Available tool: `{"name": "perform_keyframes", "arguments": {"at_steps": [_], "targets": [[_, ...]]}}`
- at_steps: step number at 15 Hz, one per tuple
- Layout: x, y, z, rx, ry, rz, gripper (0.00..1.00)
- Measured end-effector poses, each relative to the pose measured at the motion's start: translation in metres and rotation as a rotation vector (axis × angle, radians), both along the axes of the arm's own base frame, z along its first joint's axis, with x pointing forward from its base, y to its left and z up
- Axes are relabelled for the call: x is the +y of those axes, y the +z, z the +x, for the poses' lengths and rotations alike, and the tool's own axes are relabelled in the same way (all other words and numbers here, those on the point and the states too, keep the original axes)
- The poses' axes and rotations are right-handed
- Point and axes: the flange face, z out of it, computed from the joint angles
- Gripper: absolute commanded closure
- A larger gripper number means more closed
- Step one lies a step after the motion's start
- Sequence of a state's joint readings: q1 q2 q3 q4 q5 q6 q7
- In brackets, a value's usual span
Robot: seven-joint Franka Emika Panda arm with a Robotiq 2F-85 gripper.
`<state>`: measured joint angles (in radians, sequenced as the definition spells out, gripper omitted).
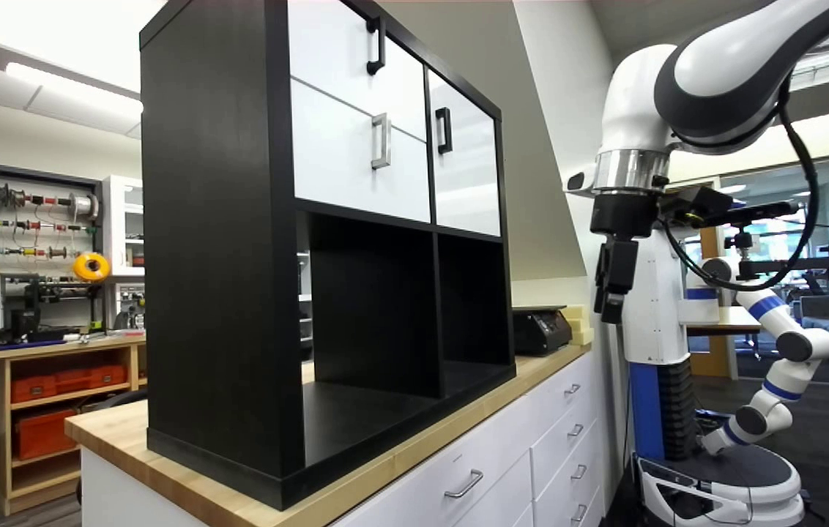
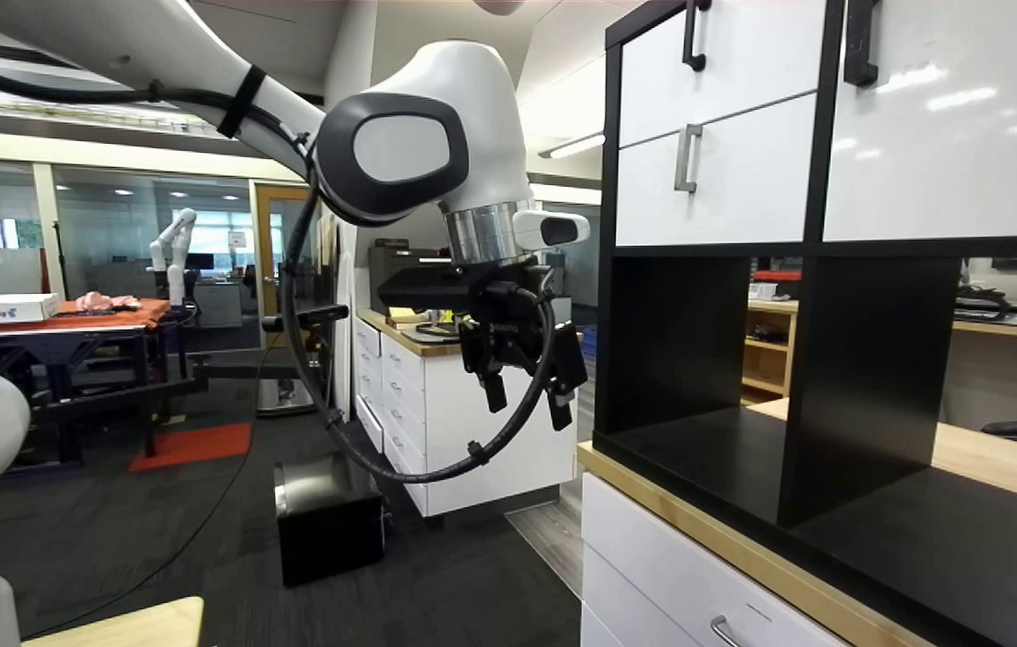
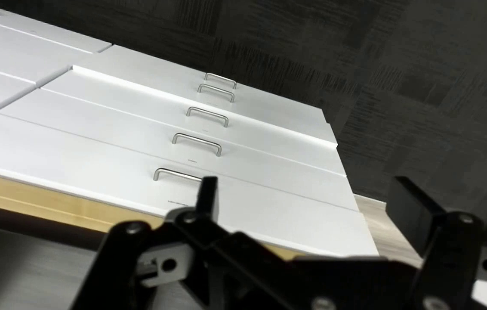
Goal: Open the bottom drawer on the left side of the cabinet
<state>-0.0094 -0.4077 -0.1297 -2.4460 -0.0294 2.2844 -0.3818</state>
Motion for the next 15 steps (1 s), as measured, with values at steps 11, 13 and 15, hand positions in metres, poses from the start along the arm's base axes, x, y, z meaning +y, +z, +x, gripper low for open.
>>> {"name": "perform_keyframes", "arguments": {"at_steps": [11,13,15], "targets": [[0.055,0.037,0.062,-0.247,-0.21,0.057,0.0],[0.061,0.047,0.069,-0.285,-0.223,0.068,0.0],[0.068,0.06,0.074,-0.323,-0.227,0.074,0.0]]}}
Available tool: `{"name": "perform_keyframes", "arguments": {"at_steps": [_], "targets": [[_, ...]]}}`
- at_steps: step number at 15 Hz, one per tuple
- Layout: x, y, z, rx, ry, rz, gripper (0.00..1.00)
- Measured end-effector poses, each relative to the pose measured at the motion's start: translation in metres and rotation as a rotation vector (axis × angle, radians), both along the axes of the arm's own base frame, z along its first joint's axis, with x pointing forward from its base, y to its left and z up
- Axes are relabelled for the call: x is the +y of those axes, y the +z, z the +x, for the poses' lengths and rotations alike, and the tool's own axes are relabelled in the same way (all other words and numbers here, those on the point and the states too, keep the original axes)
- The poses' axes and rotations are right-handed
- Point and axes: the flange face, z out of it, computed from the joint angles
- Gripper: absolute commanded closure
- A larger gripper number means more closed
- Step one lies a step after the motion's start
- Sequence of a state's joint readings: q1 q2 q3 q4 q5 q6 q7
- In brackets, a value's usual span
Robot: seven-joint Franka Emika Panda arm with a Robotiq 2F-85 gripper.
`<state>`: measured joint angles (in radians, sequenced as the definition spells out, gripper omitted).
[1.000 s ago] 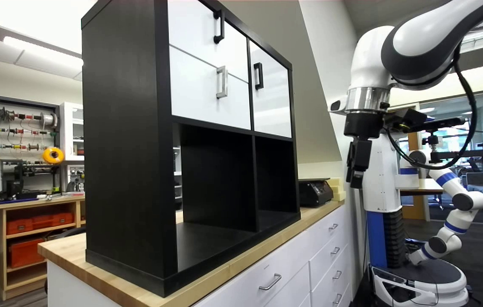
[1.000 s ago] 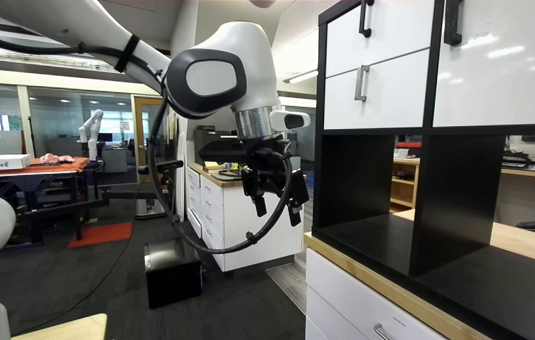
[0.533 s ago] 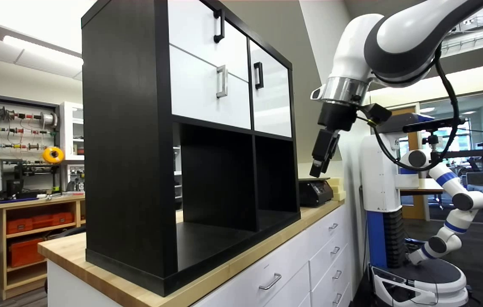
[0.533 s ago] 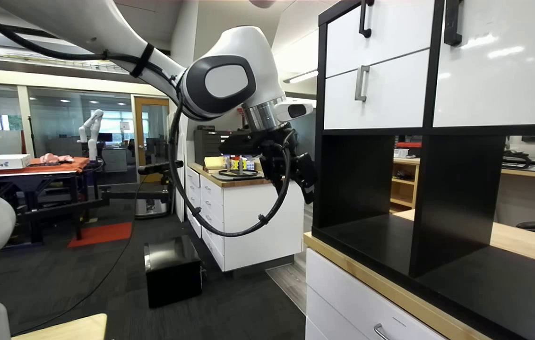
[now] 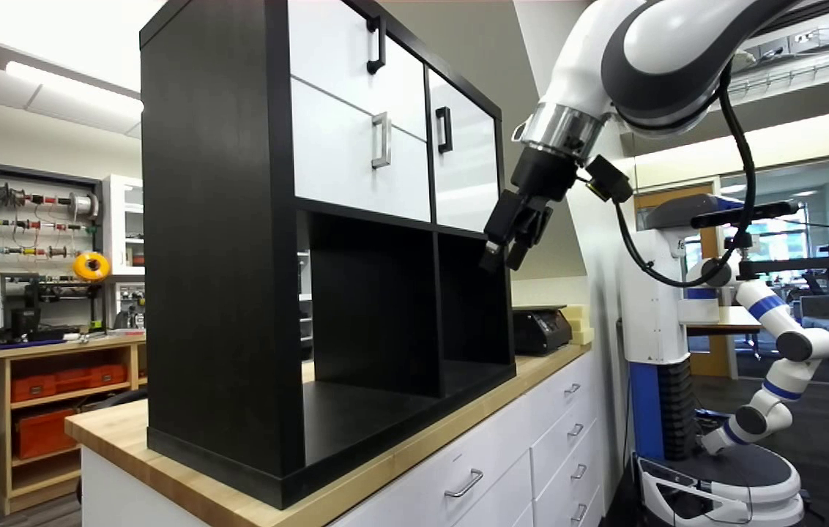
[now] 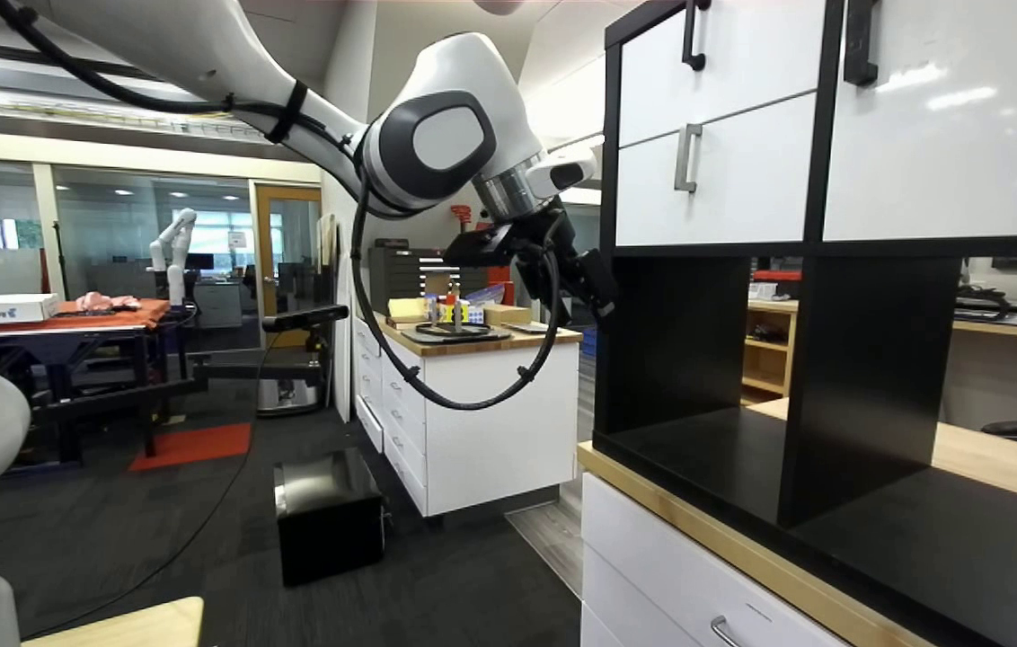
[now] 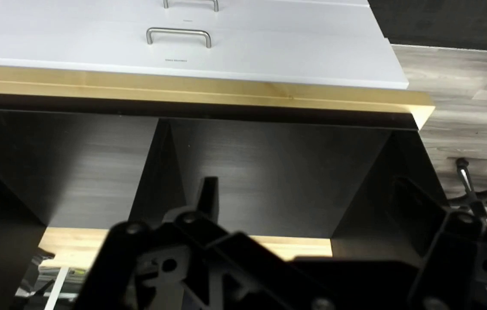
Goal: Open the bottom drawer on the left side of the cabinet
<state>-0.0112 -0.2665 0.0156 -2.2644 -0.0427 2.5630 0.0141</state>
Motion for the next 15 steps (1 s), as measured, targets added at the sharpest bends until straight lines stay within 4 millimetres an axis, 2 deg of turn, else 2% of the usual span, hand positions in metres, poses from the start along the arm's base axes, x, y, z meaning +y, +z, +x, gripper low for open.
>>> {"name": "perform_keyframes", "arguments": {"at_steps": [10,15], "targets": [[0.021,0.06,0.013,-0.175,0.036,-0.04,0.0],[0.023,0.065,0.014,-0.186,0.04,-0.042,0.0]]}}
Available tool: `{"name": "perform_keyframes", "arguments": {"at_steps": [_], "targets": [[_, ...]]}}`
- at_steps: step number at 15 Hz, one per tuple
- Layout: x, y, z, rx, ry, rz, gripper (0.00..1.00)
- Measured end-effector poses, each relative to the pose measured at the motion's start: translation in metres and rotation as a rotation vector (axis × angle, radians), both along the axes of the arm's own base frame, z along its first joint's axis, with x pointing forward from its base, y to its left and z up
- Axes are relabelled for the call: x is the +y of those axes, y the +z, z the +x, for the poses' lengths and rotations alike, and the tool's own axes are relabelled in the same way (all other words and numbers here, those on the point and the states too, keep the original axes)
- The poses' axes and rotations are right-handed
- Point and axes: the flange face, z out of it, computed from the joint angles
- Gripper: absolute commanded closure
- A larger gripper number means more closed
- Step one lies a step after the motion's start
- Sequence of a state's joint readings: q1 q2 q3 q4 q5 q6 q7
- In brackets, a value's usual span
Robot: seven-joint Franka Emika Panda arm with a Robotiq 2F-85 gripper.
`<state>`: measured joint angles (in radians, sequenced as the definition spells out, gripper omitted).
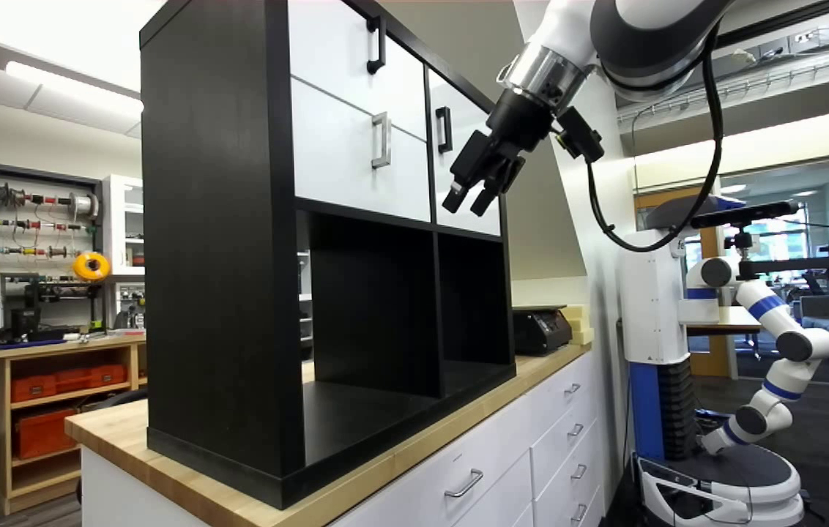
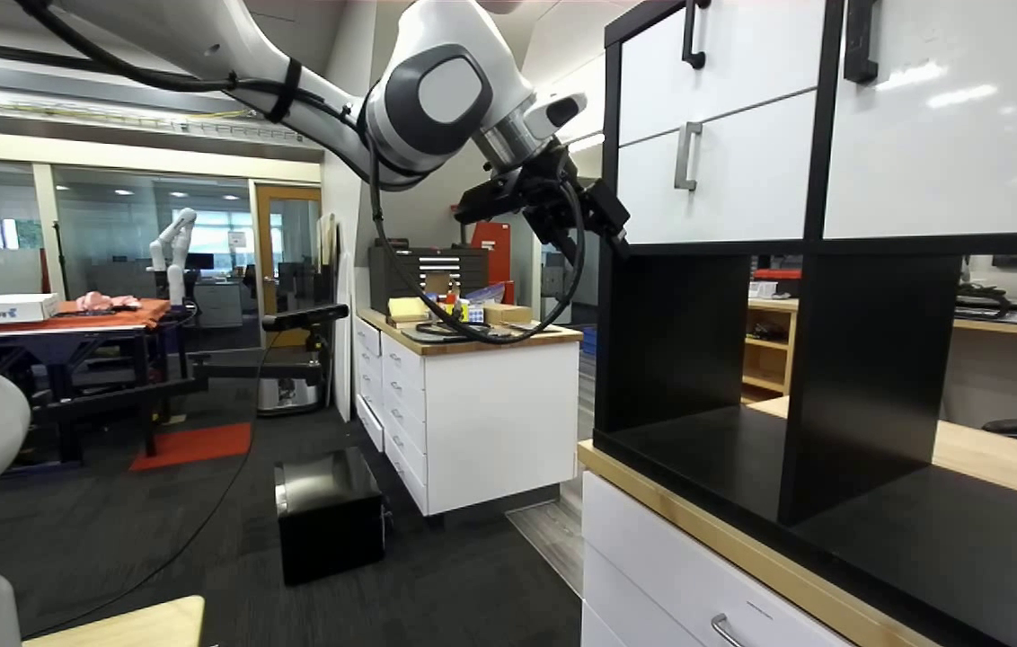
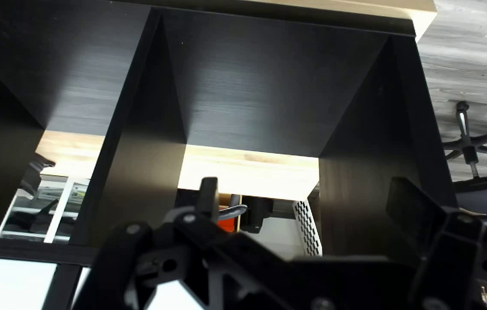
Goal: Open the bottom drawer on the left side of the cabinet
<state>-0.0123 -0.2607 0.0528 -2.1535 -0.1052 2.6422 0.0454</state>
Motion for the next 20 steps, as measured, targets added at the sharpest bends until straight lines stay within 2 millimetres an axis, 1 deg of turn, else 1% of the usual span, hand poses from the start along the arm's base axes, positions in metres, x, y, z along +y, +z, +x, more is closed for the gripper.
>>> {"name": "perform_keyframes", "arguments": {"at_steps": [8,11,13,16,20], "targets": [[0.001,-0.001,0.0,0.001,0.0,0.002,0.0],[0.012,0.003,0.0,-0.024,0.0,-0.005,0.0],[0.023,0.011,0.0,-0.054,0.002,-0.025,0.0],[0.037,0.03,0.0,-0.107,0.003,-0.059,0.0],[0.037,0.059,0.001,-0.18,-0.026,-0.097,0.0]]}}
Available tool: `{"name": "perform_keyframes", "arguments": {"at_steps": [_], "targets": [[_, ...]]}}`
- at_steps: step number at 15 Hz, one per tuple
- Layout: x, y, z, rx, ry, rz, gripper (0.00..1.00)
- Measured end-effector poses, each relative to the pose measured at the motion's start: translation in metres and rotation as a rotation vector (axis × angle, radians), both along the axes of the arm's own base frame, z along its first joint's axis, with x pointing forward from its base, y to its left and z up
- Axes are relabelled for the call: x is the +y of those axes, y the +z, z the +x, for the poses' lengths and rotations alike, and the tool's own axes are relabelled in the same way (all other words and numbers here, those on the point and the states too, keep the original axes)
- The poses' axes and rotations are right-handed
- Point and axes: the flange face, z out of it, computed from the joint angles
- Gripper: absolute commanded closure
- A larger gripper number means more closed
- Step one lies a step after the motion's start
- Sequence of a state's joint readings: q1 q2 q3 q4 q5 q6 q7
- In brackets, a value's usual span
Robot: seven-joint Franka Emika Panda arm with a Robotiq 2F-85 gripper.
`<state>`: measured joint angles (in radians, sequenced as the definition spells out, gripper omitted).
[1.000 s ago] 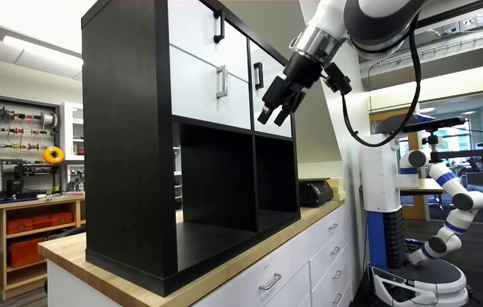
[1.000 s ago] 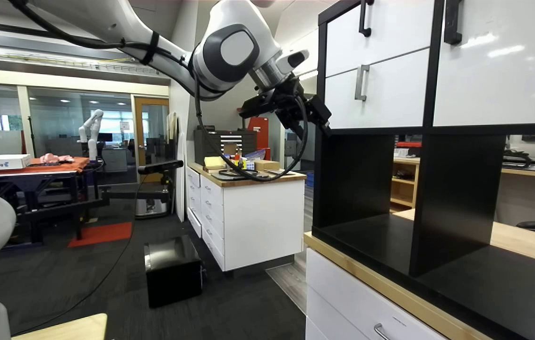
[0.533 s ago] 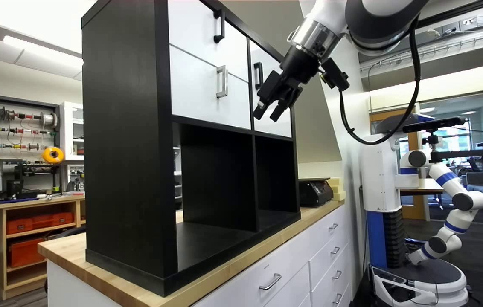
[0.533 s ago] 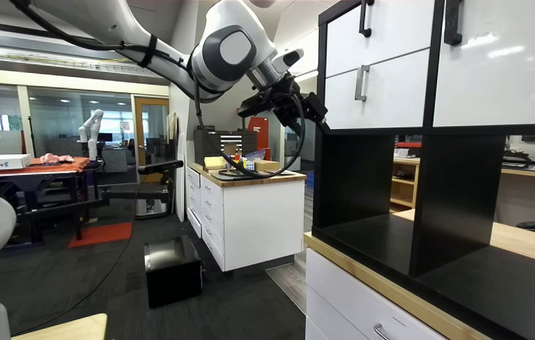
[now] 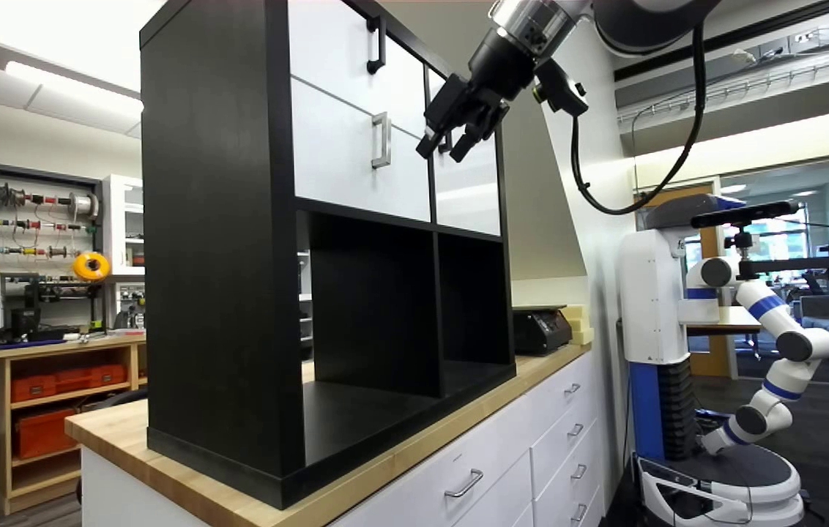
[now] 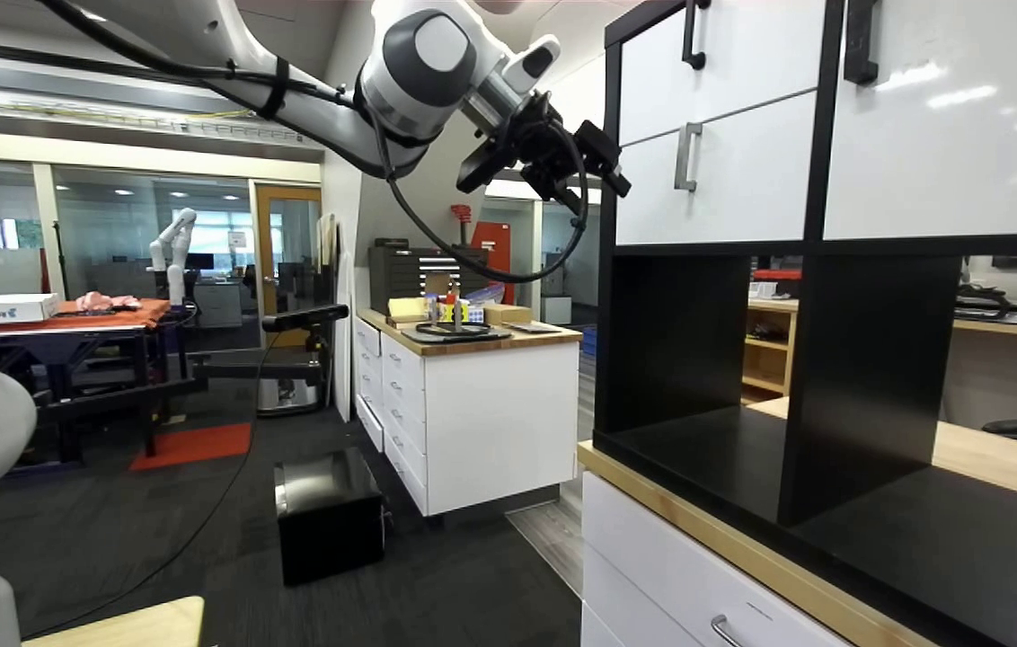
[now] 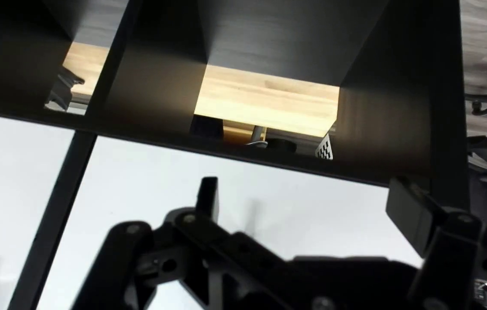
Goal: Open the bottom drawer on the left side of the cabinet
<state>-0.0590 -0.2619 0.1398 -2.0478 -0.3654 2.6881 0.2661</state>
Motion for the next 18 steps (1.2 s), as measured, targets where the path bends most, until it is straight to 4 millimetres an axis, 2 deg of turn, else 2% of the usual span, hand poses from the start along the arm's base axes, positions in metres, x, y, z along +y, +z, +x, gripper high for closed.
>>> {"name": "perform_keyframes", "arguments": {"at_steps": [4,7,18], "targets": [[-0.007,0.026,0.002,-0.081,-0.04,-0.009,0.0],[-0.012,0.037,0.007,-0.144,-0.05,-0.004,0.0],[-0.017,0.049,0.051,-0.274,-0.038,-0.009,0.0]]}}
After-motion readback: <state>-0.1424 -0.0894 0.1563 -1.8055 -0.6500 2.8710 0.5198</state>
